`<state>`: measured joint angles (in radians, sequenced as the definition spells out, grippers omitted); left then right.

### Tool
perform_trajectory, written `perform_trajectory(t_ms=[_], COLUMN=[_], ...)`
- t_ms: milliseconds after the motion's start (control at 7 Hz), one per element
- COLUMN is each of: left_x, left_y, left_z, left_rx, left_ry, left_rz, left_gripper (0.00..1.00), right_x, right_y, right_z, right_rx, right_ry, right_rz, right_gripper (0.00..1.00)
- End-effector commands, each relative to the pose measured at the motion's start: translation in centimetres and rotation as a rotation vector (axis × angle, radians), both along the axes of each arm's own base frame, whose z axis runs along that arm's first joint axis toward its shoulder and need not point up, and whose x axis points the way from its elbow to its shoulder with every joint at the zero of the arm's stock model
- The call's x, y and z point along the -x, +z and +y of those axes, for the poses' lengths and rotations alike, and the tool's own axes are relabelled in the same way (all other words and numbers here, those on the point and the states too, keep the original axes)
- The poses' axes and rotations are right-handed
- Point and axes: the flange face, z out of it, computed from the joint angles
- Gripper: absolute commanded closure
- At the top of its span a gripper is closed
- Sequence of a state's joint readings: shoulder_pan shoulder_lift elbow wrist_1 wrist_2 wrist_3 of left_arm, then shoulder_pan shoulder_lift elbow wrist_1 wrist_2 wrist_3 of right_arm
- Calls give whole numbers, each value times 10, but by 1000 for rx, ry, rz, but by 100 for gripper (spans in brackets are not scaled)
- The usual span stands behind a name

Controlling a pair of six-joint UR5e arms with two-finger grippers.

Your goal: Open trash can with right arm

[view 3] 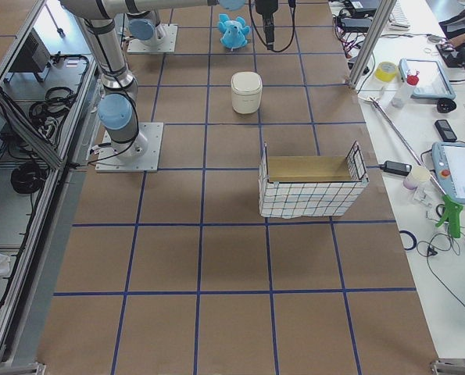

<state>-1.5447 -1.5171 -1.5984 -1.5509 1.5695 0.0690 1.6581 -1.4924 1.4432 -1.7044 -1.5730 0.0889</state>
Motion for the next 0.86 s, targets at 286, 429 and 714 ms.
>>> perform_trajectory(t_ms=[286, 429, 714], left_x=[0, 0, 0], left_y=[1, 0, 0], left_z=[0, 0, 0], left_rx=[2, 0, 0], left_ry=[0, 0, 0], left_rz=[0, 0, 0], left_gripper=[0, 0, 0], right_x=[-2, -3, -10], right_y=[-4, -13, -36], right_z=[1, -2, 5], right_rx=[-10, -16, -72], right_ry=[0, -3, 7], right_rz=[-5, -7, -2], right_gripper=[0, 0, 67])
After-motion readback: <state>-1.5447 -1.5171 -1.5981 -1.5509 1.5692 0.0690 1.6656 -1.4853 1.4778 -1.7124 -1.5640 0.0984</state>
